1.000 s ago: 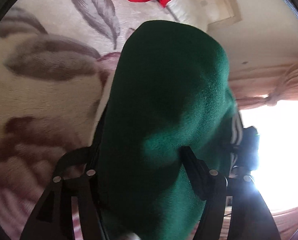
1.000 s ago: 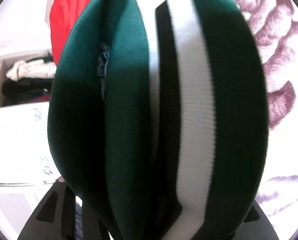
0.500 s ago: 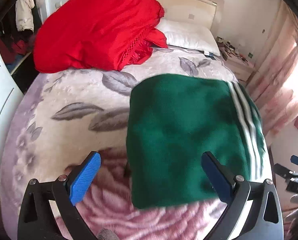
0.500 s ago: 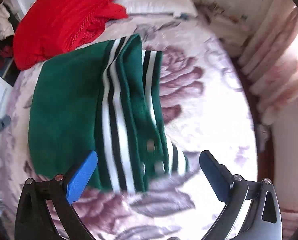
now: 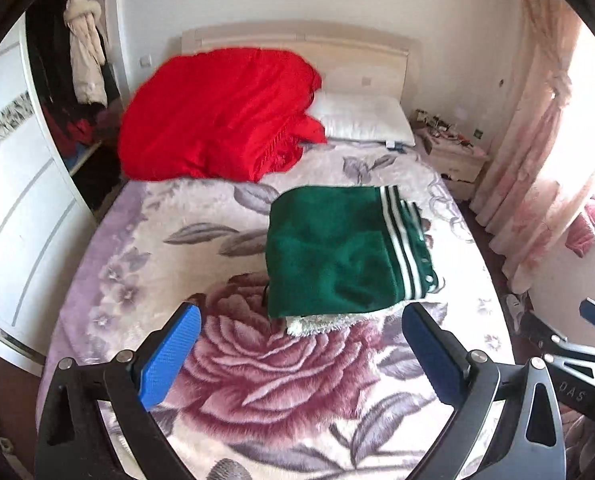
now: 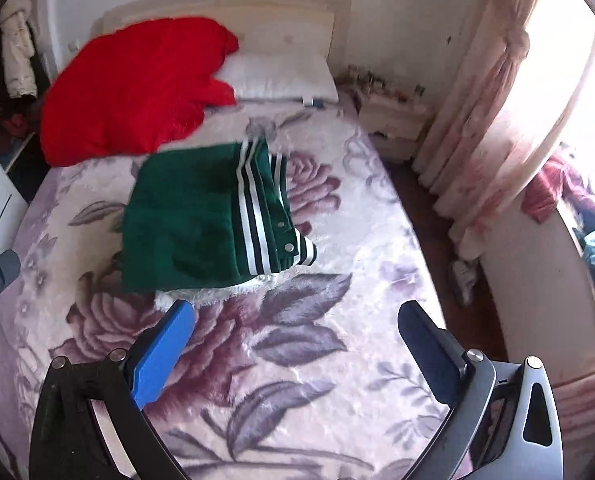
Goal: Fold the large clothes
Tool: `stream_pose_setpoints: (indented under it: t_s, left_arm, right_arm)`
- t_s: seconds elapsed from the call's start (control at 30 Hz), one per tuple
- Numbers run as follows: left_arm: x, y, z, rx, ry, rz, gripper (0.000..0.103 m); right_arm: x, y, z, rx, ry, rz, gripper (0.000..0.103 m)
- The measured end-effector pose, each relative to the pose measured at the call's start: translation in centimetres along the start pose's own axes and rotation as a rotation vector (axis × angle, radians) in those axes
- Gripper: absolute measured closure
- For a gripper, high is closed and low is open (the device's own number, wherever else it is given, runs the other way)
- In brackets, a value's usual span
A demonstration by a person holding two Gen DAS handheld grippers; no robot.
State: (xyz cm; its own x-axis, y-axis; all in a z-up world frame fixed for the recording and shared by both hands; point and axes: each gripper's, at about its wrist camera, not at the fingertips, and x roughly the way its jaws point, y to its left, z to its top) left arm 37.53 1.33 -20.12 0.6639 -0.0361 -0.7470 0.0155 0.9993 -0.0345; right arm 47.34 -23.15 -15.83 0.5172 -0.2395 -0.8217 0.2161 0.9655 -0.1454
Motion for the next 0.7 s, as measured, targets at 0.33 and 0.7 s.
stream_pose_setpoints:
  t_s: [0.33, 0.7]
  left_arm:
    - [-12.3, 0.1, -2.7, -0.014, -0.103, 0.020, 0.000]
    - [-20.1, -0.3, -5.0, -0.008, -0.199, 0.048, 0.000]
  right_arm:
    - [-17.5, -2.6, -3.9, 0.007, -0.143, 0.025, 0.000]
    - [-30.0, -4.0, -7.2, 0.015, -0.266, 0.059, 0.000]
